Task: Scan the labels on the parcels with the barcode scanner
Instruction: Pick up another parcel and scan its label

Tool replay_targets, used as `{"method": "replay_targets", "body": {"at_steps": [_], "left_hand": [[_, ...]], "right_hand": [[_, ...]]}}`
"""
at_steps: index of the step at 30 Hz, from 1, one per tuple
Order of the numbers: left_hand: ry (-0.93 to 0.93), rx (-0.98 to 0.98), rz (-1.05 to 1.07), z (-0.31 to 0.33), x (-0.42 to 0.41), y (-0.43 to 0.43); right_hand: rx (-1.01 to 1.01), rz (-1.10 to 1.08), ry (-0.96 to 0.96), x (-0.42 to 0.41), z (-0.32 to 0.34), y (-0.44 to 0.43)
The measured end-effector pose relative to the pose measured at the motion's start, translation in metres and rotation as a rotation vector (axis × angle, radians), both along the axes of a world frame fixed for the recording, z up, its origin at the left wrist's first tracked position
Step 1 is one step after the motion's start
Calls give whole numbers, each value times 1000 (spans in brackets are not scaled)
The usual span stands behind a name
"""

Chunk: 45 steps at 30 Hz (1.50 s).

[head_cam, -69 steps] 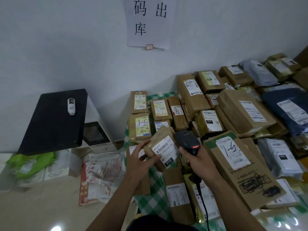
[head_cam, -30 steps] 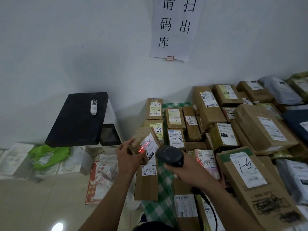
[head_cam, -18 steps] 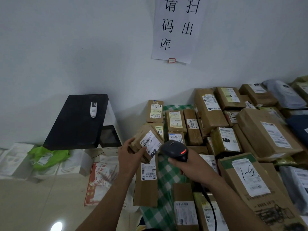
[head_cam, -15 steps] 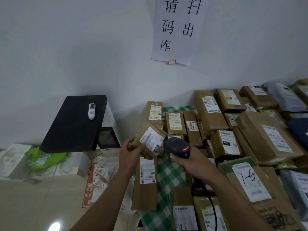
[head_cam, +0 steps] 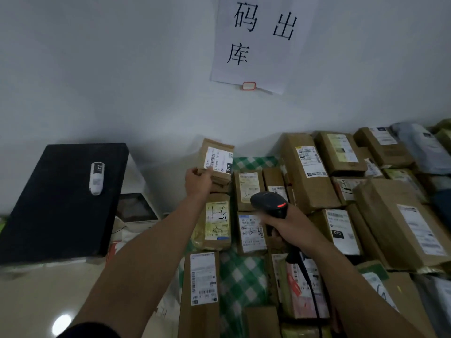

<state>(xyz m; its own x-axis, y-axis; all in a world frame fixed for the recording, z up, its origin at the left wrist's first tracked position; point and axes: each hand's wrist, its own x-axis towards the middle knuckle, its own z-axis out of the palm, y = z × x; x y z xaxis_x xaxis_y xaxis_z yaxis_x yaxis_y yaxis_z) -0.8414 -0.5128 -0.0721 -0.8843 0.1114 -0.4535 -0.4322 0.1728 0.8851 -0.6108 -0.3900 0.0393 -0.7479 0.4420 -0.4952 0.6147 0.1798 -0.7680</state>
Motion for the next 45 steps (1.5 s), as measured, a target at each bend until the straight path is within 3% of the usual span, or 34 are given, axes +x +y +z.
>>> {"method": "replay_targets", "body": {"at_steps": [10, 18, 21, 27, 32, 36, 41, 45], "left_hand": [[-18, -172, 10, -47, -52, 40], [11, -179, 17, -37, -49, 52], [148, -195, 38, -30, -15, 47], [360, -255, -564, -51, 48, 64], [293, -347, -707, -72, 49, 84], [223, -252, -625, -68, 56, 92], [395, -177, -523, -68, 66, 97], [394, -141, -516, -84, 70, 94]], "right_hand": [[-42, -45, -53, -29, -38, 35], [-100, -80, -30, -36, -49, 49], [-102, -108, -22, -33, -49, 52], [-117, -150, 16, -24, -40, 55], [-129, -169, 53, -13, -29, 55], [-97, -162, 48, -4, -28, 58], [-93, -208, 54, 4, -28, 63], [-88, -213, 51, 7, -29, 67]]}}
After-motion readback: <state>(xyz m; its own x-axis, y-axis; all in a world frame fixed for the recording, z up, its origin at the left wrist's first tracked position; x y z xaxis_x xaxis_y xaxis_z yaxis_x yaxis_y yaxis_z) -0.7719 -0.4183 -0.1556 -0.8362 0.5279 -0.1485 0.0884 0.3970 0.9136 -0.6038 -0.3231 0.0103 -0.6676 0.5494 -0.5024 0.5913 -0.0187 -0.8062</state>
